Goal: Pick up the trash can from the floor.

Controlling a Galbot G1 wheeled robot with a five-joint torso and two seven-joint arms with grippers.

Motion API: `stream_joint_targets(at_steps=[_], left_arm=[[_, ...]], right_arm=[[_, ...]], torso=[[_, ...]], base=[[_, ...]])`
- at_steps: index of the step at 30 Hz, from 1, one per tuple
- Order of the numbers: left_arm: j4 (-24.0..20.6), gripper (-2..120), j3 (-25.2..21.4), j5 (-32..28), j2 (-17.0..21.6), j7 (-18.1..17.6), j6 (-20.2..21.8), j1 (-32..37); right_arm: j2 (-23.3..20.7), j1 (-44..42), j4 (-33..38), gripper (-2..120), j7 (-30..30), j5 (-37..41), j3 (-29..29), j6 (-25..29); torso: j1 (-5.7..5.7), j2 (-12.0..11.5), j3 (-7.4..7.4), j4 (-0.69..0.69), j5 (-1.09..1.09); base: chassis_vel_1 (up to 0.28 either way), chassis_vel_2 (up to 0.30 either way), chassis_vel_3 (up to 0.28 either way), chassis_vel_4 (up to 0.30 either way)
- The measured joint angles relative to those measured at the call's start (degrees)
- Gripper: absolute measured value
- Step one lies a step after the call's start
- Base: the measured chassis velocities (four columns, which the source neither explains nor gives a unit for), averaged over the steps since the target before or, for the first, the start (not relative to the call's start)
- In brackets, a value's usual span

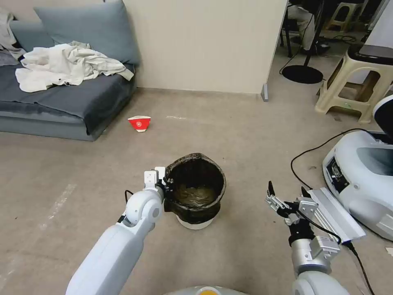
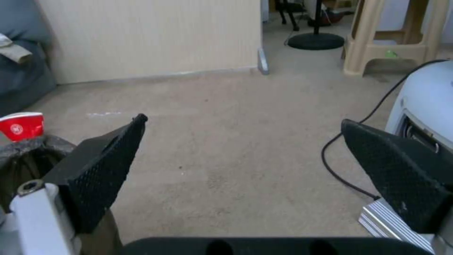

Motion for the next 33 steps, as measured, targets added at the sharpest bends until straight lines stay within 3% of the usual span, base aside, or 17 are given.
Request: stream_joint_targets(at_steps=[8,12,13,20,33], left_arm=[[0.31,7,-0.06,-0.03,-0.07,0.06,-0.99,-0.01],[0.19,7,-0.07,0.05,0.05,0.08,-3.18,0.28],[-0.15,7,-0.08,0.15,0.21,0.47,-5.43,0.56],[-3.62,7,-1.52,3.44,1.88,5.90,-13.89,3.23],[-11.71,7,-8.43,0.82,4.28,14.40,-20.21,11.25]], right_arm=[[-0.09,0.25,0.03,100,0.01,0.11,0.03,0.01],[-0.17,0.38,0.01,100,0.04,0.15,0.04,0.01],[-0.21,0.49,-0.03,100,0.07,0.18,0.06,0.01],[-0.42,0.97,-0.22,100,0.62,0.34,0.21,-0.10],[-0.55,1.60,-0.81,100,0.95,0.45,0.32,-0.34]], torso=[[0.00,0.00,0.00,0.00,0.00],[0.00,0.00,0.00,0.01,0.00],[0.00,0.00,0.00,0.01,0.00],[0.00,0.00,0.00,0.01,0.00],[0.00,0.00,0.00,0.01,0.00]], base=[[0.000,0.000,0.000,0.000],[0.000,0.000,0.000,0.000],[0.000,0.000,0.000,0.000],[0.000,0.000,0.000,0.000],[0.000,0.000,0.000,0.000]])
